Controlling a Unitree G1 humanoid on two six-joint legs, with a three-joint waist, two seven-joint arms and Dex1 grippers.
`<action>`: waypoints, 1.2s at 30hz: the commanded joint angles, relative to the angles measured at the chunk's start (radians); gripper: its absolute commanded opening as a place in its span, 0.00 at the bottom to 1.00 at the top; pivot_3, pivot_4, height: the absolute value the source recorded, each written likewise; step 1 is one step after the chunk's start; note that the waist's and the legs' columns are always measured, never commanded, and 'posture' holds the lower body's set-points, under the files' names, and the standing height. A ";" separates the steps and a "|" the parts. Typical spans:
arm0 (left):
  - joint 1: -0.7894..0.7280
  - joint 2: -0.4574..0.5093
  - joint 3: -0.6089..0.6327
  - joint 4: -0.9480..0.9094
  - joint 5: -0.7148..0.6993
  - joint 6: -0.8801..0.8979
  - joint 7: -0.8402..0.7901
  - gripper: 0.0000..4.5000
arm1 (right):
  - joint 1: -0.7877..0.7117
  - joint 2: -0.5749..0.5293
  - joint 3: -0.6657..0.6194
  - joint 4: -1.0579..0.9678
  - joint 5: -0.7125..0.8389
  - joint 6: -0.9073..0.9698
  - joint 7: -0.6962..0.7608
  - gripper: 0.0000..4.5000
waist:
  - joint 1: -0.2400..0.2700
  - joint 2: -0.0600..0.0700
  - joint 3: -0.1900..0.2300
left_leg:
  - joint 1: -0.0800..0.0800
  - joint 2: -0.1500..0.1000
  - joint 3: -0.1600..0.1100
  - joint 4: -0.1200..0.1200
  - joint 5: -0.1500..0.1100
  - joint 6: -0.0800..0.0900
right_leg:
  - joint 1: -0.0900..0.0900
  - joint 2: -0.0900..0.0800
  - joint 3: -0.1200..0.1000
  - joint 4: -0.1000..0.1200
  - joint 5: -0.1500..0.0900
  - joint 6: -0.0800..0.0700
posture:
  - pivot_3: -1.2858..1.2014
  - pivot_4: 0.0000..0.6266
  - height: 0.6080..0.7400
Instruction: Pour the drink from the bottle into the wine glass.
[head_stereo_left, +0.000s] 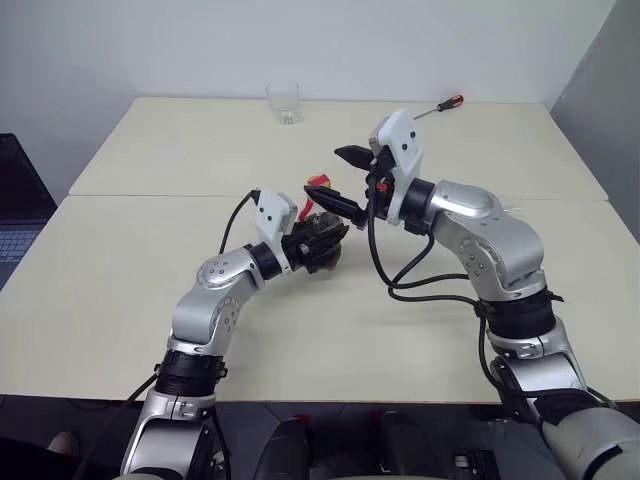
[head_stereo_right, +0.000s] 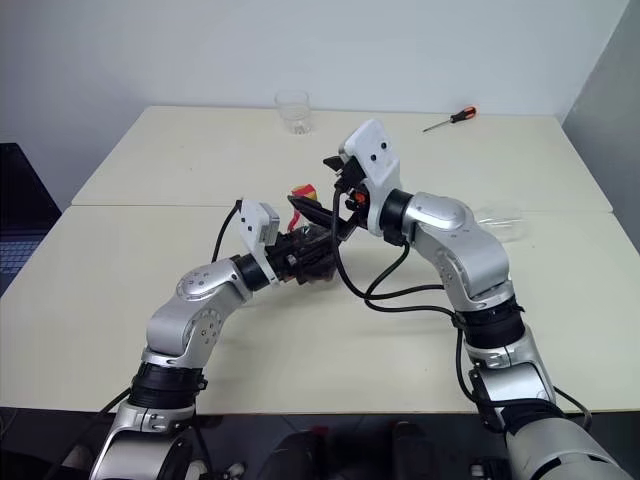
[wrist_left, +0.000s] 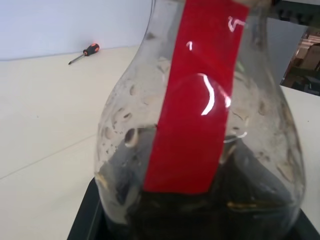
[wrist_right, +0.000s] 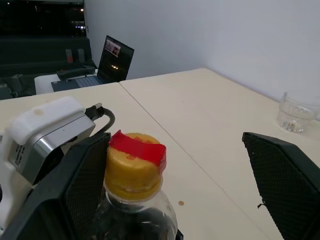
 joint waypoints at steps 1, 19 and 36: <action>-0.031 0.006 0.022 -0.045 -0.008 -0.032 -0.013 0.45 | 0.008 -0.044 -0.075 -0.028 0.000 0.020 -0.028 0.99 | 0.000 0.000 0.000 | 0.000 0.000 0.000 0.000 0.000 0.000 | 0.000 0.000 0.000 0.000 0.000 0.000 | 0.52 0.24 1.00; -0.026 0.010 0.022 -0.039 -0.009 -0.036 -0.033 0.45 | 0.085 -0.171 -0.145 -0.110 0.053 0.085 -0.019 0.99 | -0.001 0.000 0.000 | 0.000 0.000 0.000 0.000 0.000 0.000 | 0.000 0.000 0.000 0.000 0.000 0.000 | 0.52 0.24 1.00; -0.038 0.005 0.020 -0.027 -0.002 -0.038 -0.031 0.45 | 0.083 -0.030 -0.051 -0.166 0.110 0.083 -0.031 0.99 | 0.000 0.000 0.000 | 0.000 0.000 0.000 0.000 0.000 0.000 | 0.000 0.000 0.000 0.000 0.000 0.000 | 0.52 0.24 1.00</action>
